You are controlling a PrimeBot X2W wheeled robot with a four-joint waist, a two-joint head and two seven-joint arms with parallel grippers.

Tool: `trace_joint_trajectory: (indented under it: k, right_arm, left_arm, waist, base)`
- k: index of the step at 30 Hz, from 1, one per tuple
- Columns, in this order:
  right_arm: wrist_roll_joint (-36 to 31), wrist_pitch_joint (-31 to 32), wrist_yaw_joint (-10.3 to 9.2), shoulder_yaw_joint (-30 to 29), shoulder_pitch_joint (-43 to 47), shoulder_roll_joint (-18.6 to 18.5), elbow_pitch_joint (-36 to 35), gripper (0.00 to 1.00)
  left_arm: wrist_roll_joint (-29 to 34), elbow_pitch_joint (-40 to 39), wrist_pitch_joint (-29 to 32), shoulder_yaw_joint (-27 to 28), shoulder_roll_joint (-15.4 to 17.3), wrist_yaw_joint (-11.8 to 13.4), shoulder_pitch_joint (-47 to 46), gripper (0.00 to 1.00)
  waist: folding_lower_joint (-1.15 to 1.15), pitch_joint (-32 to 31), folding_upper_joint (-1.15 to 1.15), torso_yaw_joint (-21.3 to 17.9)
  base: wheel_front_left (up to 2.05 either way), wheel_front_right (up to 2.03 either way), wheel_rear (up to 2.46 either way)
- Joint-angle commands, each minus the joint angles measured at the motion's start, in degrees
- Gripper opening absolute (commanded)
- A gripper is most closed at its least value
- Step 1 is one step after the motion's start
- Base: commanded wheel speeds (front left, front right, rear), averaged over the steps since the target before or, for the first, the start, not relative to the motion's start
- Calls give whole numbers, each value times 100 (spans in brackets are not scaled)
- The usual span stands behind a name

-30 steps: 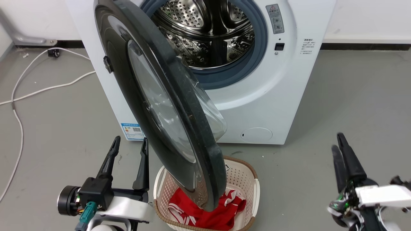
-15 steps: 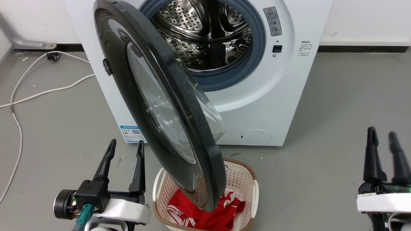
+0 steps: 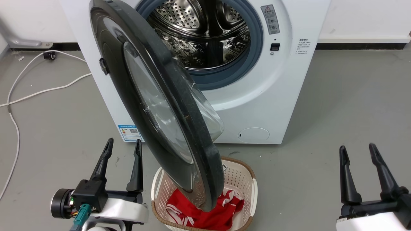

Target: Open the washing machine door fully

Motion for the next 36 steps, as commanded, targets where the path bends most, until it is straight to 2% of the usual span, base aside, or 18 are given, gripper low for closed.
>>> trace_joint_trajectory:
  k: [1, 18, 19, 20, 22, 31, 36]
  right_arm:
    - [115, -27, -2, -4, 77, 21, 127, 100]
    - [273, -155, -2, -34, -152, 22, 515, 100]
    - [273, -160, -2, -32, -158, 22, 526, 100]
    - [270, -165, -2, -30, -161, 22, 535, 100]
    - [263, -163, -2, -23, -163, 22, 553, 100]
    - [310, -180, -2, -10, -175, 22, 613, 100]
    - [332, -190, -2, -18, -181, 22, 640, 100]
  left_arm:
    - [14, -24, -14, -2, -4, -8, -1, 100]
    - [29, -15, -14, 3, -4, -36, 13, 100]
    - [29, -22, -14, 7, -4, -36, 8, 88]
    - [37, -32, -14, 9, -4, -37, 5, 48]
    - [47, -42, -14, 9, -4, -38, 5, 0]
    - [45, -75, -14, 13, -4, -39, -49, 0]
    - [24, -479, -14, 86, -4, 15, -201, 0]
  waist:
    - [0, 10, 0, -8]
    - [0, 20, 0, -42]
    - [0, 23, 0, -44]
    - [0, 26, 0, -46]
    - [0, 31, 0, -48]
    - [0, 37, 0, -48]
    - [0, 38, 0, -38]
  base:
    - [0, 0, 0]
    - [0, 0, 0]
    - [0, 0, 0]
    - [0, 0, 0]
    - [0, 0, 0]
    - [0, 0, 0]
    - [0, 0, 0]
